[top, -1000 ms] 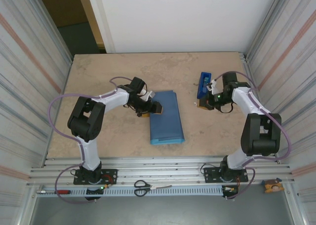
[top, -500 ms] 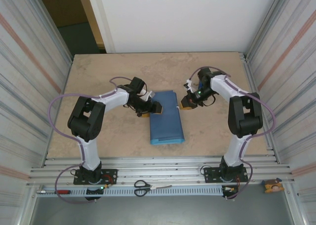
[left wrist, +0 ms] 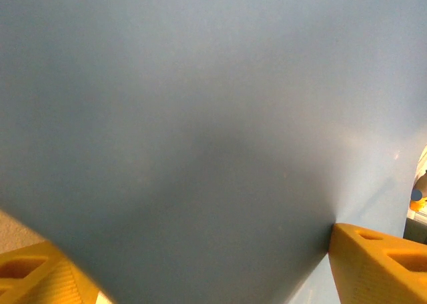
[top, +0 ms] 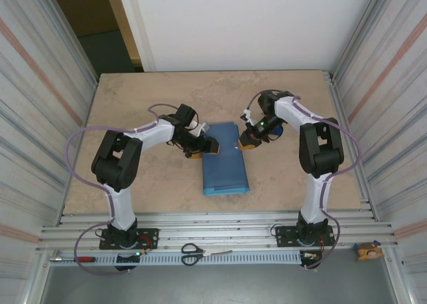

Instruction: Wrap the gift box in paper

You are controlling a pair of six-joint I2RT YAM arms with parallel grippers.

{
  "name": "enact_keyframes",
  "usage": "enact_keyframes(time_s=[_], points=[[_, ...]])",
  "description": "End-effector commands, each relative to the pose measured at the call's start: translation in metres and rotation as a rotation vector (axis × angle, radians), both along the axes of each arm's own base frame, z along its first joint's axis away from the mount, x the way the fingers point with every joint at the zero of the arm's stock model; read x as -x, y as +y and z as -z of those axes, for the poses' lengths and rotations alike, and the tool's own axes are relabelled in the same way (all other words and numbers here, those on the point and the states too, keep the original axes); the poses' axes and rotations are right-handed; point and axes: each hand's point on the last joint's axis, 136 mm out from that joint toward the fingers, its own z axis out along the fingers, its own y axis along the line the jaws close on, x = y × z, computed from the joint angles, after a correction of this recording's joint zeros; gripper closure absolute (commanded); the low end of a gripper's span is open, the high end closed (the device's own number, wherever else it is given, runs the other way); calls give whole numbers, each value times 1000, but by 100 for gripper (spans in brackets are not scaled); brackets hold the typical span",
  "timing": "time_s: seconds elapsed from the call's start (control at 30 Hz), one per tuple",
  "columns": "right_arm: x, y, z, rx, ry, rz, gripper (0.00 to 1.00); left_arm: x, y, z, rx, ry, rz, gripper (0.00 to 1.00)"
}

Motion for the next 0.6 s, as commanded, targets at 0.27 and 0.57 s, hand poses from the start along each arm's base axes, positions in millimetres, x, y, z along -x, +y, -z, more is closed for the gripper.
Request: enact_keyframes(time_s=[0.27,0.57], points=[[4,-3,20,110,49,-37,100,27,23,67,-190,105,12,16],[2,-3,19,176,39,-5,91,27,22,67,-188,107,13,16]])
